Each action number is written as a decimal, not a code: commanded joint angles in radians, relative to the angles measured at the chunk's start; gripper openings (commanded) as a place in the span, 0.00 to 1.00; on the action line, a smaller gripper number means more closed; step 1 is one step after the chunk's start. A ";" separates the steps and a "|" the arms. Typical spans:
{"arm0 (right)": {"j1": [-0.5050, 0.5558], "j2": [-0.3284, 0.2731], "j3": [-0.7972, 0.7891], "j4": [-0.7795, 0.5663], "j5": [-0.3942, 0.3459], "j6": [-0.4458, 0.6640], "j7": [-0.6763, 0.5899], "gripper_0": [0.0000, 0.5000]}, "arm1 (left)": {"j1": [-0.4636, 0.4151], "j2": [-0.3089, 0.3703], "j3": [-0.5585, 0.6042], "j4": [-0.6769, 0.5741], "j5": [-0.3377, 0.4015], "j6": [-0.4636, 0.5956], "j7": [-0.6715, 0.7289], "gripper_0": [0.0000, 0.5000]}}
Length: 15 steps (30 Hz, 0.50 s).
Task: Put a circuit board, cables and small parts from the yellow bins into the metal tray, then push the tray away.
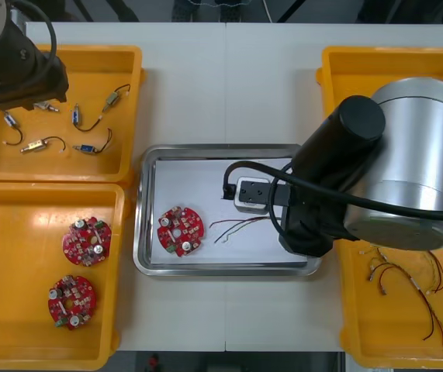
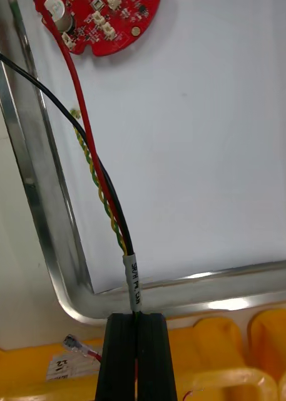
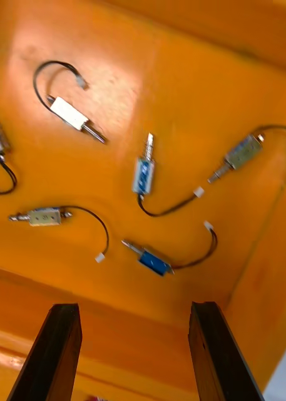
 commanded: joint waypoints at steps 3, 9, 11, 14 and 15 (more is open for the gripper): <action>-0.034 0.045 0.056 0.122 0.034 -0.096 0.144 0.00 | -0.038 0.043 0.064 0.120 -0.063 -0.086 0.002 1.00; -0.034 0.054 0.120 0.197 0.088 -0.178 0.178 0.00 | -0.038 0.046 0.079 0.241 -0.084 -0.169 -0.015 1.00; -0.034 0.054 0.149 0.217 0.111 -0.207 0.178 0.00 | -0.038 0.047 0.079 0.267 -0.089 -0.195 -0.017 1.00; -0.034 0.054 0.197 0.258 0.137 -0.254 0.180 0.00 | -0.040 0.047 0.079 0.313 -0.098 -0.242 -0.018 1.00; -0.034 0.057 0.211 0.278 0.139 -0.271 0.180 0.00 | -0.038 0.047 0.079 0.330 -0.099 -0.261 -0.020 1.00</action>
